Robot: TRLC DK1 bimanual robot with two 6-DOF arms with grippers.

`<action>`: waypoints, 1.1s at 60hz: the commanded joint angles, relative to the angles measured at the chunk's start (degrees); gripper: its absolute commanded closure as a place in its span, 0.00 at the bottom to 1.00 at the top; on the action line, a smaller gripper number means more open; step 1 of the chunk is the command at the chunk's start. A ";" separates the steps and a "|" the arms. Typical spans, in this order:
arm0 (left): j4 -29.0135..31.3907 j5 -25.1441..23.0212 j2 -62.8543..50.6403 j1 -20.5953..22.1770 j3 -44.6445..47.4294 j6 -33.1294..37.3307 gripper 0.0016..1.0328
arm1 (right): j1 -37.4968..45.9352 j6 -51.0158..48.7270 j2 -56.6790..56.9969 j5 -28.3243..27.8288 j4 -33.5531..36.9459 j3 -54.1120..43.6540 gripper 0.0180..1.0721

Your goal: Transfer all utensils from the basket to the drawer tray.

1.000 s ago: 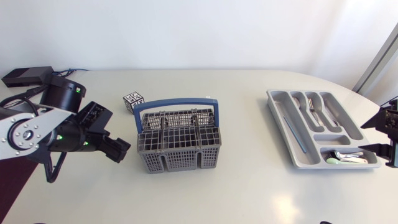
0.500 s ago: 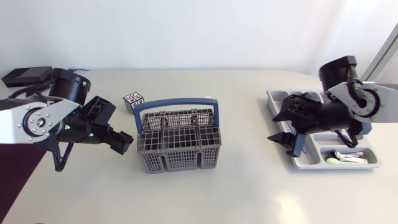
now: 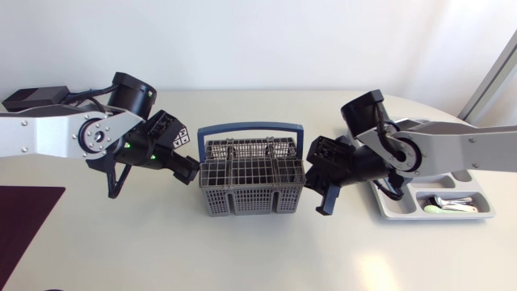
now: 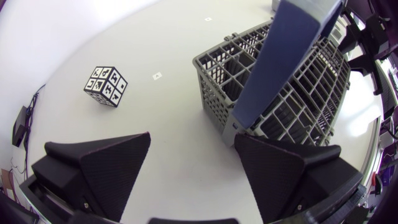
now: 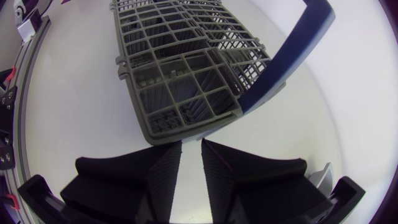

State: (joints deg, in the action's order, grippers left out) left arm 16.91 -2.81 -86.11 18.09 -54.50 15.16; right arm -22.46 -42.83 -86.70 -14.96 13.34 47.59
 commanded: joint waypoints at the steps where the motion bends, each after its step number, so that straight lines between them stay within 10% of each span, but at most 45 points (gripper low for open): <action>1: -1.00 -0.97 -2.14 0.90 -2.19 -1.01 0.07 | -1.54 2.49 -1.55 0.11 -2.01 -0.57 0.77; 61: -1.79 -0.88 1.12 -2.44 2.56 -0.48 0.05 | -3.03 5.12 1.00 6.26 -5.87 -4.00 0.76; 66: -1.61 -0.88 2.96 -3.06 3.26 -0.48 0.04 | -2.06 5.04 2.23 6.44 -5.35 -4.70 0.59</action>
State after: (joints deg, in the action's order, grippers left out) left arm 15.14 -3.18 -85.56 15.94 -53.15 15.03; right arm -25.02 -38.96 -86.04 -9.08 8.29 44.49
